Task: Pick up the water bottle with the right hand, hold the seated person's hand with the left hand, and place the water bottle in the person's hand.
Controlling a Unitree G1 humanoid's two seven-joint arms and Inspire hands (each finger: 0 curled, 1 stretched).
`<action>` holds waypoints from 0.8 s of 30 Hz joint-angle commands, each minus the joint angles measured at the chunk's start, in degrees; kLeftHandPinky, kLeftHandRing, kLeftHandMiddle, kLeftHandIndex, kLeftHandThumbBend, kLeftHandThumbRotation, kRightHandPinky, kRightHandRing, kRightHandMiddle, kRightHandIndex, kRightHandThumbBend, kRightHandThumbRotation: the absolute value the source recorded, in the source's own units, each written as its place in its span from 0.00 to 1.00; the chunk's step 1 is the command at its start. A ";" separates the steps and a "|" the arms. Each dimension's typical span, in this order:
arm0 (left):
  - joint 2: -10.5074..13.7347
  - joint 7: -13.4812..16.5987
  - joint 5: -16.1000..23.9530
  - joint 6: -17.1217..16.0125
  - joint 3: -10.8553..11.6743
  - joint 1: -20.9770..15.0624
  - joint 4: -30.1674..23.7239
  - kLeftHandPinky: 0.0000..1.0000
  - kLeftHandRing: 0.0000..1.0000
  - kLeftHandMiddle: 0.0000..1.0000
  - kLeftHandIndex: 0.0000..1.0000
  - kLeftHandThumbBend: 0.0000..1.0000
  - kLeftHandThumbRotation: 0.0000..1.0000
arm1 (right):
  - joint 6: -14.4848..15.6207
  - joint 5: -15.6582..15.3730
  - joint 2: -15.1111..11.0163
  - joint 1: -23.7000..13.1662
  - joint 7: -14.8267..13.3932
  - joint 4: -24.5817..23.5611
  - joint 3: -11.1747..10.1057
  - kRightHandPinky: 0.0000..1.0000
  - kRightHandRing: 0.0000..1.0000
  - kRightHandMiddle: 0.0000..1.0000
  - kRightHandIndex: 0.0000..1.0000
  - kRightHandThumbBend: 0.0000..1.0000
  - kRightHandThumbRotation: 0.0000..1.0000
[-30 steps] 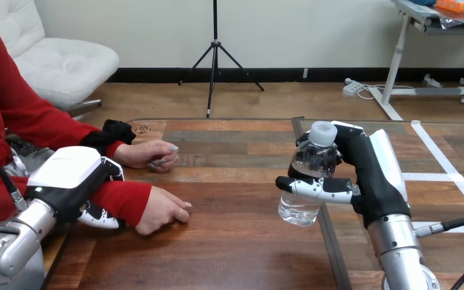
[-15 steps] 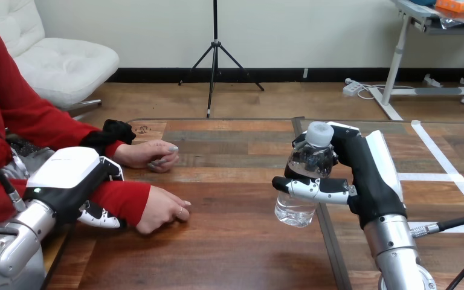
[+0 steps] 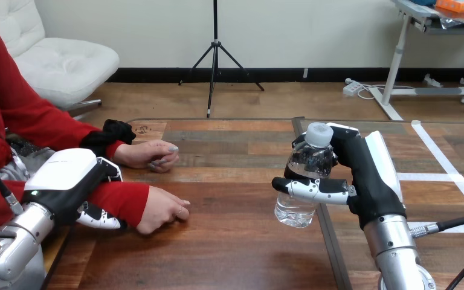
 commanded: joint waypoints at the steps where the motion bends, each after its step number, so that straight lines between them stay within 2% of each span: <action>1: -1.14 0.58 -1.62 -1.71 1.83 -2.35 -3.68 0.23 0.30 0.39 0.41 0.70 0.16 | -0.82 0.31 0.42 -5.92 -0.31 -1.92 -0.44 0.33 0.39 0.46 0.50 0.82 0.00; 18: -0.68 -0.31 -2.10 -3.07 3.02 -1.71 -5.02 0.23 0.31 0.39 0.41 0.70 0.15 | -1.68 0.06 0.45 -6.75 -0.24 -1.21 0.06 0.32 0.38 0.46 0.50 0.82 0.00; 24: -0.86 -1.95 -3.59 -4.58 4.05 -1.26 -5.47 0.23 0.30 0.39 0.41 0.72 0.14 | -1.59 -0.24 0.54 -7.38 -0.12 -0.94 0.40 0.32 0.38 0.45 0.50 0.82 0.00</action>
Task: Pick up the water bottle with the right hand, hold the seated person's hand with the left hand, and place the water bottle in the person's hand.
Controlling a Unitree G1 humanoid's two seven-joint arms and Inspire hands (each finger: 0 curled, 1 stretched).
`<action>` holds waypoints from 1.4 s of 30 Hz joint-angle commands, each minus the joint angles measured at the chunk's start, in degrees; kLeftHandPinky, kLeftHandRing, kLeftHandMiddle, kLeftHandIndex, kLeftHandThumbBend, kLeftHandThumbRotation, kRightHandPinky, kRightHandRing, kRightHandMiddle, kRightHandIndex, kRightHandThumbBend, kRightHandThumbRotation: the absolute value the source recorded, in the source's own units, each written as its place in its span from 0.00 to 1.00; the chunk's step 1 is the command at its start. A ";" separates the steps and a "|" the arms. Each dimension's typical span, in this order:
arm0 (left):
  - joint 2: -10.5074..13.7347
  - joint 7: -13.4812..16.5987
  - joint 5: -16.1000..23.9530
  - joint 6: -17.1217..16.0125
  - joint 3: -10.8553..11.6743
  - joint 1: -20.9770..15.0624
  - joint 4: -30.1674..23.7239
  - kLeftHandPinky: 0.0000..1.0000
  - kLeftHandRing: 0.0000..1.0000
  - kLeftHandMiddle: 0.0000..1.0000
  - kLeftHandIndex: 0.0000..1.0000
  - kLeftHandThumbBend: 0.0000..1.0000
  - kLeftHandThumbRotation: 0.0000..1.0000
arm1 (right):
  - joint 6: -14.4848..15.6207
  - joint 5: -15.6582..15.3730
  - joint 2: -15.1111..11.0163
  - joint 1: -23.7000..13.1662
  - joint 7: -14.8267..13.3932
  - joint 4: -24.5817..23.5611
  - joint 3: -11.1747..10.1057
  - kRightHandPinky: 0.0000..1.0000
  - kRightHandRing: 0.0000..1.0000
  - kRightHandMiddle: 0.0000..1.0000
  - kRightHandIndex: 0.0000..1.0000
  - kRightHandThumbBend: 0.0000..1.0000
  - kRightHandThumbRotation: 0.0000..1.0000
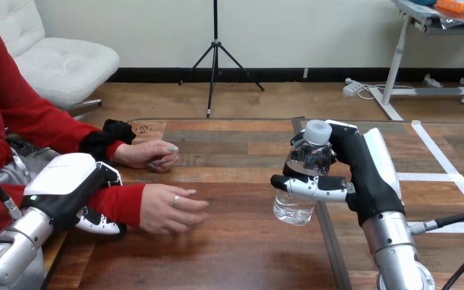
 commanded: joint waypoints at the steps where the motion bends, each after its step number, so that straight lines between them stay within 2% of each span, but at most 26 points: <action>1: -1.05 -0.86 -3.44 -3.39 2.77 -2.68 -5.01 0.23 0.30 0.39 0.41 0.72 0.14 | -1.52 0.22 0.65 -6.57 -0.03 -1.16 0.27 0.32 0.38 0.45 0.50 0.82 0.00; 6: -1.07 -2.12 -4.18 -5.01 3.28 -2.41 -5.67 0.23 0.31 0.40 0.42 0.74 0.15 | -1.17 0.39 1.03 -7.34 0.17 -0.87 0.61 0.31 0.38 0.45 0.50 0.81 0.00; 30: -1.20 -2.38 -4.31 -9.11 5.32 0.44 -13.43 0.24 0.32 0.43 0.44 0.72 0.18 | -2.00 -0.32 2.47 -13.56 -1.05 5.74 2.24 0.32 0.38 0.46 0.49 0.83 0.00; 42: -1.54 -3.98 -5.83 -10.24 6.98 2.13 -17.50 0.24 0.32 0.43 0.45 0.72 0.17 | -4.61 -1.32 3.28 -16.58 -2.37 10.96 2.82 0.32 0.38 0.46 0.49 0.83 0.00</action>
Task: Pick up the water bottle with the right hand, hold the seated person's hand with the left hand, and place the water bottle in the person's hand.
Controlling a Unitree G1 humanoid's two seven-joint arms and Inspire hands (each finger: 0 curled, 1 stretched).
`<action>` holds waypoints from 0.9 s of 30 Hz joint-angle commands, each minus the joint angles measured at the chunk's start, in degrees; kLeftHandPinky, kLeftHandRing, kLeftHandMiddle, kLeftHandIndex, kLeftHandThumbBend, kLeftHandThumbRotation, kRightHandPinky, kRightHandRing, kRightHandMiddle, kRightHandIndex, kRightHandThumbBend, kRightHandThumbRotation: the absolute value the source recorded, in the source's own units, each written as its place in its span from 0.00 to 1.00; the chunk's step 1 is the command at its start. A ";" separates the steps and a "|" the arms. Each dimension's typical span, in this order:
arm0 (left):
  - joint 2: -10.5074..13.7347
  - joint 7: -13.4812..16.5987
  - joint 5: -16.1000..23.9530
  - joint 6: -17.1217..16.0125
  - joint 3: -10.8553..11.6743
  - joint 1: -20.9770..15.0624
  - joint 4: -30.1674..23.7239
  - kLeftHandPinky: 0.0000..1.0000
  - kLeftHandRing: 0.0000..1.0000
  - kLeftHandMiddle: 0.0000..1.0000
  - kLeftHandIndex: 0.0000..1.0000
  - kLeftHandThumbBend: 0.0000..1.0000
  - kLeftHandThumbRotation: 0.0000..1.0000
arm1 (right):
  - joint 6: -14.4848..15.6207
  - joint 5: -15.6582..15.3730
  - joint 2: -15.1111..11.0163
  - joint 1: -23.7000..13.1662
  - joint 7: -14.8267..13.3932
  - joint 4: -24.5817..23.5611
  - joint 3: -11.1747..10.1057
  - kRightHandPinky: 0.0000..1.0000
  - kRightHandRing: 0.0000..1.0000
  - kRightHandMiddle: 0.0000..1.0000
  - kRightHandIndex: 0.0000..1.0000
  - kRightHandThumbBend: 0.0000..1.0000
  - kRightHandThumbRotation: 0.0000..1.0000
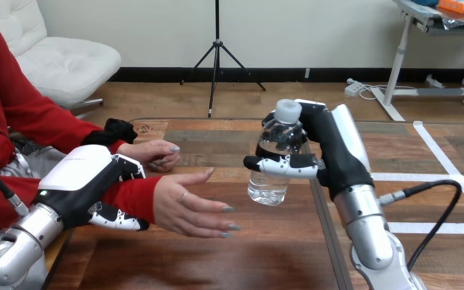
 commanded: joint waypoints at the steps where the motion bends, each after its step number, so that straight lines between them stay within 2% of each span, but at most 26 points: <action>1: -2.35 0.10 -2.77 -3.78 1.94 -2.59 -6.67 0.24 0.32 0.43 0.45 0.72 0.17 | -3.27 -0.34 0.78 -6.31 -2.30 1.48 0.05 0.32 0.38 0.46 0.49 0.83 0.00; 3: -2.35 -0.09 -2.81 -3.75 2.07 -2.41 -7.28 0.24 0.32 0.42 0.45 0.71 0.18 | -3.94 -0.53 0.84 -6.72 -2.58 2.27 0.15 0.32 0.38 0.46 0.49 0.83 0.00; 12: -2.72 0.73 -2.62 -4.66 2.80 -1.62 -10.24 0.24 0.31 0.42 0.45 0.69 0.19 | -3.30 -2.06 1.69 -8.29 -4.37 4.16 1.11 0.32 0.38 0.45 0.49 0.84 0.00; 27: -3.63 -1.88 -4.15 -4.21 3.69 -0.71 -14.54 0.25 0.33 0.43 0.46 0.68 0.17 | -0.95 -3.31 3.67 -9.26 -4.42 4.93 2.13 0.34 0.39 0.46 0.48 0.85 0.00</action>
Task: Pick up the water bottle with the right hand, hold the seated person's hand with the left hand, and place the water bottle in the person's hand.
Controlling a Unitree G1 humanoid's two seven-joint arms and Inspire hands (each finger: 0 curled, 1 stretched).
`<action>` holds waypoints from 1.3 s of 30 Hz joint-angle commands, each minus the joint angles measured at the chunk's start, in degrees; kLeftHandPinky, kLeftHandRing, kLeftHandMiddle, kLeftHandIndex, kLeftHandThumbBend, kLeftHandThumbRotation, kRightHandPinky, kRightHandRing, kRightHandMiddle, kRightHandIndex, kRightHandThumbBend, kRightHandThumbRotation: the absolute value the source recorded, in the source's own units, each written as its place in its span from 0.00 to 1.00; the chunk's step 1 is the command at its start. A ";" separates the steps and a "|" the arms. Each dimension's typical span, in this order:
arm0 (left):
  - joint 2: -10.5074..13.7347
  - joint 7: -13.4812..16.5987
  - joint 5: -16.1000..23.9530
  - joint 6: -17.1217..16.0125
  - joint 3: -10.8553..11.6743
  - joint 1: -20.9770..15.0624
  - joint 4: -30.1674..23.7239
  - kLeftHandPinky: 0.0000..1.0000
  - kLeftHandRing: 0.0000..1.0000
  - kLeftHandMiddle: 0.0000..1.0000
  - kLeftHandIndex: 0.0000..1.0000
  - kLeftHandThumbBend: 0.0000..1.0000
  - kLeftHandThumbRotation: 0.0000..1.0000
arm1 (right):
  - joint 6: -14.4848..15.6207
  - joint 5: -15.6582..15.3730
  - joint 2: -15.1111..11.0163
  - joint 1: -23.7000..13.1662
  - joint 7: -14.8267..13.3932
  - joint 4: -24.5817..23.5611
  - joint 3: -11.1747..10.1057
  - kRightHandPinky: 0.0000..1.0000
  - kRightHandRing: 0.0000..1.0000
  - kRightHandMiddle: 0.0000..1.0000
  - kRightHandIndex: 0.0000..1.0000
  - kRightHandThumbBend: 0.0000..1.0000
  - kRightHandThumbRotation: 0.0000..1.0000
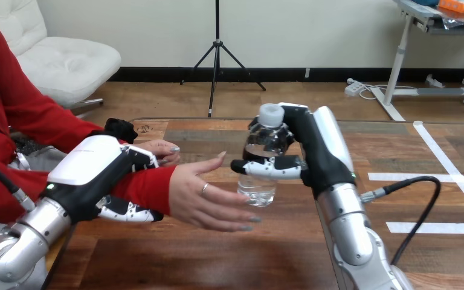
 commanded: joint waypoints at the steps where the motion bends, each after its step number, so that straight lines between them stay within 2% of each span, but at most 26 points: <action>1: -3.52 0.01 -2.49 -2.75 1.54 -2.69 -7.26 0.25 0.33 0.43 0.46 0.69 0.17 | 0.54 -0.38 1.44 -5.83 -1.33 -1.45 0.31 0.34 0.39 0.46 0.48 0.85 0.00; 6: -3.86 -0.37 -2.45 -2.07 1.89 -2.33 -8.92 0.26 0.33 0.43 0.46 0.70 0.16 | 1.90 -1.39 2.05 -5.75 -1.77 -1.93 0.89 0.35 0.40 0.47 0.49 0.84 0.00; 20: -5.20 -2.87 -3.79 -0.45 2.68 -1.60 -13.01 0.24 0.31 0.42 0.45 0.69 0.14 | 6.25 -6.21 5.11 -4.86 -5.43 -3.99 3.51 0.38 0.41 0.47 0.49 0.86 0.00; 30: -6.23 -4.19 -4.36 -0.08 3.76 -0.97 -14.41 0.24 0.32 0.42 0.45 0.69 0.12 | 12.25 -9.20 7.71 -3.18 -6.25 -8.14 5.92 0.39 0.43 0.48 0.49 0.85 0.00; 39: -6.34 -4.01 -5.14 -1.05 4.67 -0.38 -14.46 0.25 0.32 0.42 0.46 0.69 0.12 | 19.85 -12.17 9.34 -0.19 -4.15 -16.20 8.66 0.40 0.43 0.49 0.50 0.84 0.00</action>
